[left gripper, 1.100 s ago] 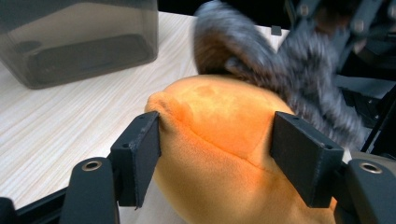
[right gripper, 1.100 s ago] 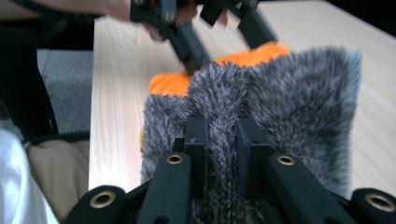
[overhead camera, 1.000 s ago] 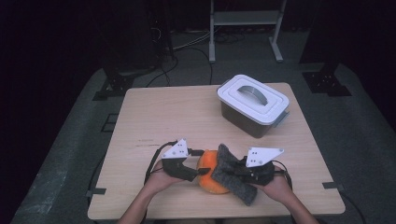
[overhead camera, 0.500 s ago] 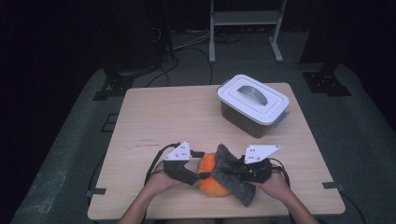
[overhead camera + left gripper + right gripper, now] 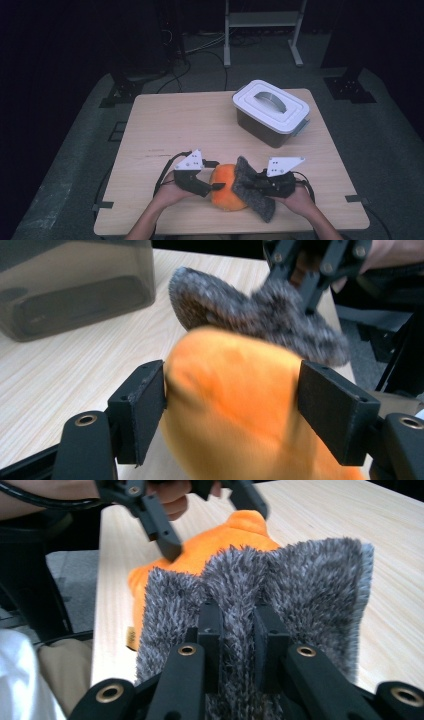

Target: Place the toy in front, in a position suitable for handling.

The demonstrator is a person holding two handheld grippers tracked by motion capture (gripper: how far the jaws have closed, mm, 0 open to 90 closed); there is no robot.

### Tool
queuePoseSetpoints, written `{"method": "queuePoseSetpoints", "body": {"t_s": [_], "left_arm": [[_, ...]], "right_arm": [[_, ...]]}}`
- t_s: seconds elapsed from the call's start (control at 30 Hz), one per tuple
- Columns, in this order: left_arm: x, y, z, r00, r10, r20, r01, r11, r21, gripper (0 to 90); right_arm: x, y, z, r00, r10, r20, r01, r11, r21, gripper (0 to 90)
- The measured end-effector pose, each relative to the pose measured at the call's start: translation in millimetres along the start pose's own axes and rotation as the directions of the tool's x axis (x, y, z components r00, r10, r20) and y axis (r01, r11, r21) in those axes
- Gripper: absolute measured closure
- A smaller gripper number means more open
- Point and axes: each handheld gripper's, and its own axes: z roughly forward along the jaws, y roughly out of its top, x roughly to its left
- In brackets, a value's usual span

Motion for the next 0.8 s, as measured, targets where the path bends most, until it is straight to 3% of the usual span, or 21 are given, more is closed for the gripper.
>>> {"method": "queuePoseSetpoints", "body": {"t_s": [0.17,0.33,0.43,0.57,0.8], "left_arm": [[-2.3,-4.2,5.7,0.9999,0.014,0.008,-0.014,0.9998,0.014,31.0],[-7.3,-2.0,7.6,0.9984,0.052,0.023,-0.052,0.9986,0.006,32.1],[-8.0,-2.5,6.4,0.9971,0.072,0.026,-0.072,0.9973,0.012,32.3],[-6.8,-4.5,5.6,0.9971,0.07,0.031,-0.07,0.9975,0.007,32.8],[-5.9,-4.0,5.0,0.9968,0.075,0.029,-0.075,0.9971,0.014,32.7]], "right_arm": [[6.3,6.8,1.3,0.9995,-0.03,-0.01,0.03,0.999,0.013,76.3],[-3.1,22.4,-0.9,0.9994,-0.036,0.005,0.036,0.999,-0.023,76.3],[-9.1,27.1,4.7,0.9991,-0.043,0.003,0.043,0.999,-0.012,76.2],[-14.7,20.2,6.5,0.9998,-0.019,-0.011,0.019,1.0,-0.011,76.2],[-22.7,-4.9,-8.0,0.9985,0.054,0.009,-0.054,0.999,0.008,76.2]]}}
